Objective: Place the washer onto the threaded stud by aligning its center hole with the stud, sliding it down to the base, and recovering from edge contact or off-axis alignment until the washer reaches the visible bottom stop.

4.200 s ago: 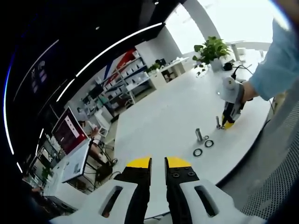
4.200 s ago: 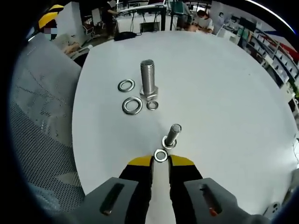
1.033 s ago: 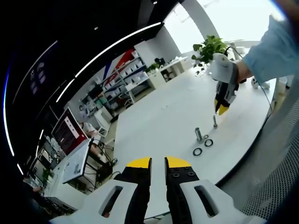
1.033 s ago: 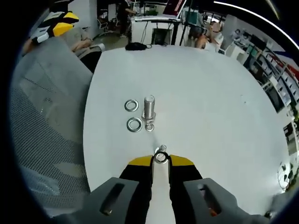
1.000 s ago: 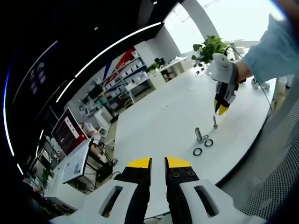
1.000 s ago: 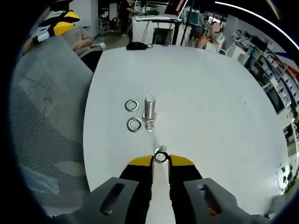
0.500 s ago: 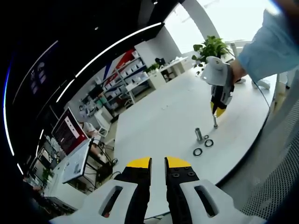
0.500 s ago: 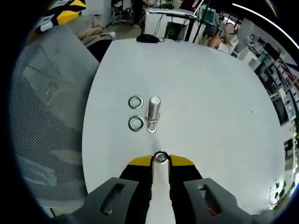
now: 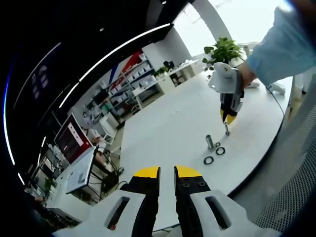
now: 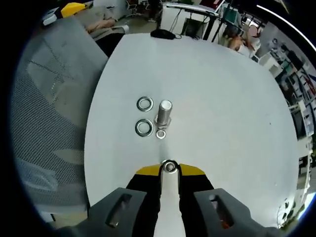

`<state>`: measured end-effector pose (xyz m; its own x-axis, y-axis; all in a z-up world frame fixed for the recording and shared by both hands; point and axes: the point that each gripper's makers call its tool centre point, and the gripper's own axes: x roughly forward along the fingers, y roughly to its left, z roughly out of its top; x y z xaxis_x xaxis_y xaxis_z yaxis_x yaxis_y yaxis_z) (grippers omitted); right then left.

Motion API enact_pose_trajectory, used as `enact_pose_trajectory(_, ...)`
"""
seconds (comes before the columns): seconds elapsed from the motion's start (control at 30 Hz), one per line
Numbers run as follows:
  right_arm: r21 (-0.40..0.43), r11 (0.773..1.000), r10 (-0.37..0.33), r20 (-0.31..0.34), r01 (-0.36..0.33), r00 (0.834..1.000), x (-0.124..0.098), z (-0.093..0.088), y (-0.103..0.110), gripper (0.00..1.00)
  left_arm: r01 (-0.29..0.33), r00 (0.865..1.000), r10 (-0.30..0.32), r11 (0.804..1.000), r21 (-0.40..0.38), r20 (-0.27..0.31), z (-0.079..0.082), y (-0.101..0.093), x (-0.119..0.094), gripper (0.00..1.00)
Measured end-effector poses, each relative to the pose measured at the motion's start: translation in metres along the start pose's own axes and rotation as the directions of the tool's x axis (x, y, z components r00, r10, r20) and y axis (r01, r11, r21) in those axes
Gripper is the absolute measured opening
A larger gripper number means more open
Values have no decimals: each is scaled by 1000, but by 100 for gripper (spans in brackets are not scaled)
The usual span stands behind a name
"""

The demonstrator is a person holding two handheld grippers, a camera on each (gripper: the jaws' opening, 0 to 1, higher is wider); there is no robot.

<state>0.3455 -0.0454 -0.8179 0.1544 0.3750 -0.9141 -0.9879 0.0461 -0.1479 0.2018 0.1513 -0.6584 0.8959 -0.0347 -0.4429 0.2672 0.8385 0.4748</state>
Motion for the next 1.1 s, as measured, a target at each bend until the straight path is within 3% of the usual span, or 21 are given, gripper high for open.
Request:
enact_pose_trajectory(0.5, -13, 998, 56, -69, -57, 996, 20, -11, 5, 13, 2, 1000, -2, 1000, -6, -10, -3, 1, 1, 9)
enact_pose_trajectory(1.1, -3, 997, 82, -101, -83, 991, 45, -17, 8, 13, 12, 1000, -12, 1000, 0, -27, -6, -1, 2, 8)
